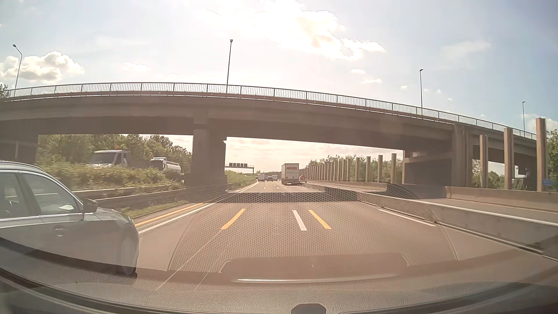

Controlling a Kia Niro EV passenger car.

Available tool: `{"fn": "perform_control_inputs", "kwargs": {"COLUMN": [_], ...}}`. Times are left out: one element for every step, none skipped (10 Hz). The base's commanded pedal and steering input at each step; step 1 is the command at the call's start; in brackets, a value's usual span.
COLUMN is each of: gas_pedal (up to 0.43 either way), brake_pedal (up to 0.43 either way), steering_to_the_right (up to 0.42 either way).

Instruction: Follow the waypoints while adhering to traffic rules and regulations

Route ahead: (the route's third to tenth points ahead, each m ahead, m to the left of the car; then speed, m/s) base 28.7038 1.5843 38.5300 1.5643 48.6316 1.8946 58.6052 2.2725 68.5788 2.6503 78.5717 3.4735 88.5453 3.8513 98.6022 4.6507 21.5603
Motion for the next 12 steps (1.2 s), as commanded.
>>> {"fn": "perform_control_inputs", "kwargs": {"gas_pedal": [0.138, 0.138, 0.138, 0.138, 0.138, 0.138, 0.138, 0.138, 0.138, 0.138, 0.138, 0.138], "brake_pedal": [0.000, 0.000, 0.000, 0.000, 0.000, 0.000, 0.000, 0.000, 0.000, 0.000, 0.000, 0.000], "steering_to_the_right": [0.003, 0.003, 0.001, 0.001, -0.001, -0.001, -0.002, -0.002, -0.003, -0.003, -0.003, -0.004]}}
